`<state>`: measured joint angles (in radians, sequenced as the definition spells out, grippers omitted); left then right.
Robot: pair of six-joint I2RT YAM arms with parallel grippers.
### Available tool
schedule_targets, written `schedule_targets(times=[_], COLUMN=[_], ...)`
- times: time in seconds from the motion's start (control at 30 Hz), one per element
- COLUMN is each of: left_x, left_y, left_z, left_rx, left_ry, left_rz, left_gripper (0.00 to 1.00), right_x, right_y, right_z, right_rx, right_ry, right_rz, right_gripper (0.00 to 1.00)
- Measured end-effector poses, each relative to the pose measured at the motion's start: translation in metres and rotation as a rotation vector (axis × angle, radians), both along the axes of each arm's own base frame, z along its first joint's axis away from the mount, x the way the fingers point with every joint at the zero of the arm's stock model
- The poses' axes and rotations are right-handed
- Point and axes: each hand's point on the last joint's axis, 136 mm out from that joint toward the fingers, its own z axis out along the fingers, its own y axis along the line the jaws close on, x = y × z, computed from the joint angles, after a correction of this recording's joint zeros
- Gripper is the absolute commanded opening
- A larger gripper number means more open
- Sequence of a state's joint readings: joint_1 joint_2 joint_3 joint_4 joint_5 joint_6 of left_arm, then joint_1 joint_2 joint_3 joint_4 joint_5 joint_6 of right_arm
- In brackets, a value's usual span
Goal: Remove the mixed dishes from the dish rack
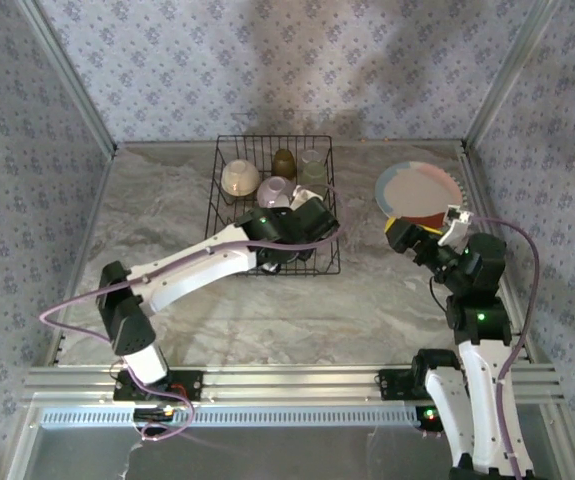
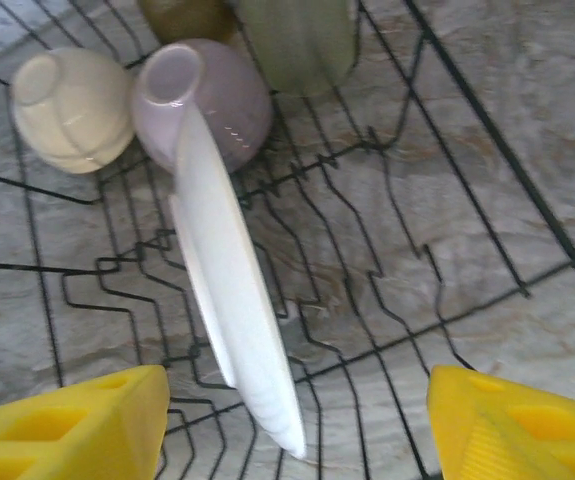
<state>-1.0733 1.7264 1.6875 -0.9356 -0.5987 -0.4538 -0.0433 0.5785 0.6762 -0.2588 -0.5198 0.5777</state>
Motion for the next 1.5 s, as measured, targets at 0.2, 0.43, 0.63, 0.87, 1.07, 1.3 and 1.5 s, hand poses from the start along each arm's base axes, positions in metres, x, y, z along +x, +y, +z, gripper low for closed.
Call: schedule_targets(times=[0.2,0.43,0.63,0.87,1.07,1.3,1.5], left_x=[0.017,0.032,0.049,0.063,0.070,0.074,0.077], left_y=[-0.004,-0.005,0.002,0.013,0.012,0.016,0.017], left_z=[0.003,-0.020,-0.030,-0.031,-0.034,-0.032,-0.036], left_rx=[0.073,0.161,0.203,0.236,0.271,0.307,0.334], left_ry=[-0.040,-0.030,-0.026,-0.036,-0.052,-0.072,-0.080], left_rz=[0.063,0.109,0.156,0.202,0.216,0.239,0.262], left_gripper=[0.58,0.47,0.40,0.23,0.18,0.15,0.22], right_x=[-0.002,-0.005,-0.010,-0.012,-0.011,-0.010,-0.010], right_y=[0.009,0.016,0.020,0.024,0.025,0.027,0.029], right_z=[-0.013,-0.004,-0.002,-0.009,-0.007,-0.006,-0.010], right_rx=[0.035,0.069,0.076,0.094,0.100,0.105,0.115], right_ry=[0.034,0.008,-0.009,0.008,0.001,-0.008,-0.002], right_rz=[0.049,0.090,0.112,0.129,0.132,0.138,0.145], right_gripper=[1.00,1.00,1.00,1.00,1.00,1.00,1.00])
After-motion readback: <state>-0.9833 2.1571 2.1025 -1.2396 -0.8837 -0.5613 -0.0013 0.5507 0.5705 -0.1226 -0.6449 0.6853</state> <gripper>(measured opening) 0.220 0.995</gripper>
